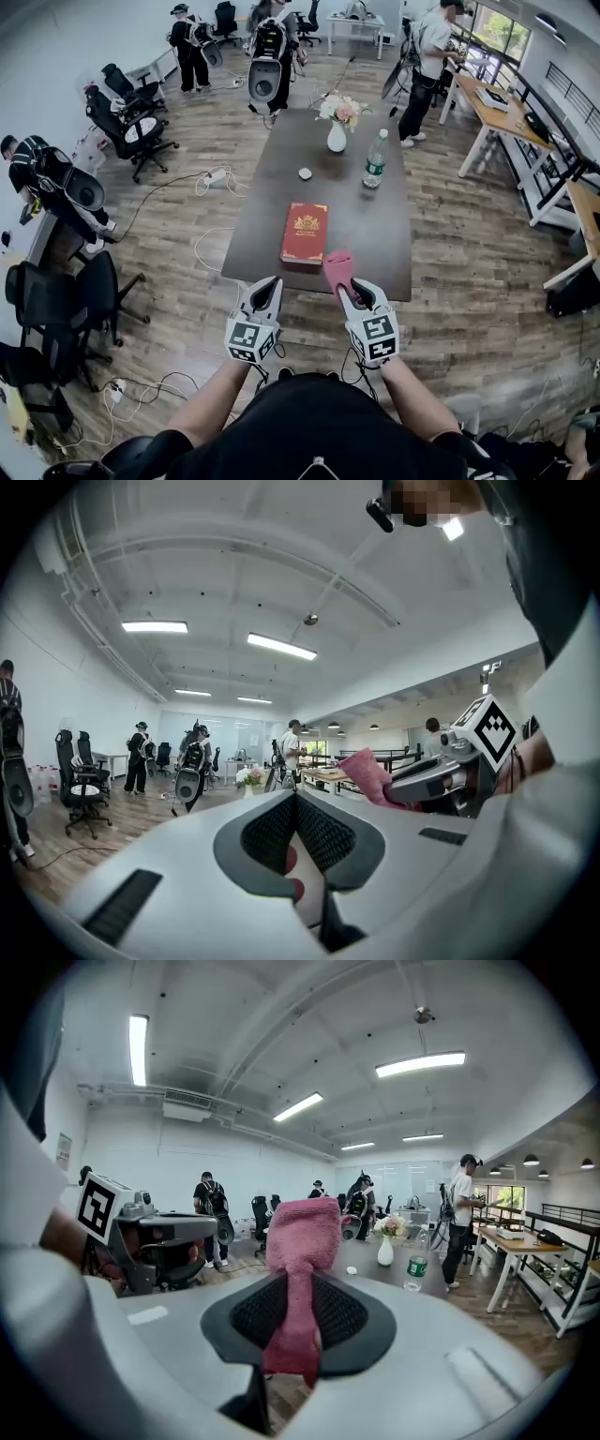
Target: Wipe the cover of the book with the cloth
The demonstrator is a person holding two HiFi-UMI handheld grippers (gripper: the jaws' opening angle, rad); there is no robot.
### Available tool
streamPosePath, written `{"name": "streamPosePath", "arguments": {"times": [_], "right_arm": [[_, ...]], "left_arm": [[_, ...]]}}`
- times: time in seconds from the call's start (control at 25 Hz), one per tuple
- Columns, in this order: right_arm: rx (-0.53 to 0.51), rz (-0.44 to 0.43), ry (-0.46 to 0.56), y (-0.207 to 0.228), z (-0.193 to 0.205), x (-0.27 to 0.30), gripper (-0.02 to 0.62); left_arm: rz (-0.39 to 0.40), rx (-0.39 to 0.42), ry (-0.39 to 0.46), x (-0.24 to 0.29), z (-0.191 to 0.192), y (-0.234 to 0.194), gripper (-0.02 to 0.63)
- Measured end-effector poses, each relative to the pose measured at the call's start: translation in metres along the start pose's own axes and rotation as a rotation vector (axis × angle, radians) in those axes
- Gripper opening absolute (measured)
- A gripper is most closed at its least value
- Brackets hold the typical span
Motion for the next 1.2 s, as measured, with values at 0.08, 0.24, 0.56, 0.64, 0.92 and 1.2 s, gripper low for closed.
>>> {"name": "streamPosePath", "arguments": {"times": [0.08,0.24,0.56,0.64,0.92,1.2], "right_arm": [[0.005,-0.011,0.000,0.003,0.000,0.000,0.089],[0.020,-0.037,0.010,0.011,0.000,0.002,0.089],[0.026,-0.070,0.017,0.026,0.005,0.002,0.089],[0.012,-0.081,0.009,0.027,0.007,0.005,0.089],[0.002,-0.095,0.001,0.034,0.010,0.027,0.091],[0.015,-0.072,-0.015,0.052,0.007,0.063,0.091]], "left_arm": [[-0.005,-0.010,0.003,0.002,-0.001,0.002,-0.005],[-0.022,-0.020,0.000,0.004,-0.001,0.005,-0.005],[-0.058,-0.028,-0.008,0.001,0.006,0.015,-0.005],[-0.063,-0.030,0.004,0.000,0.004,0.015,-0.005],[-0.057,-0.040,0.020,0.011,0.005,0.005,-0.005],[-0.065,-0.042,0.007,0.054,0.007,-0.030,-0.005]]}}
Point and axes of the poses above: the fingertips, and each gripper's own axes: x forward along the fingers, y to its right, z out of its underside, the point moved 3 cm from there along -x, backward along the fingers, and after that the axes turned 4 degrees about -z, right-handed, at the moved point
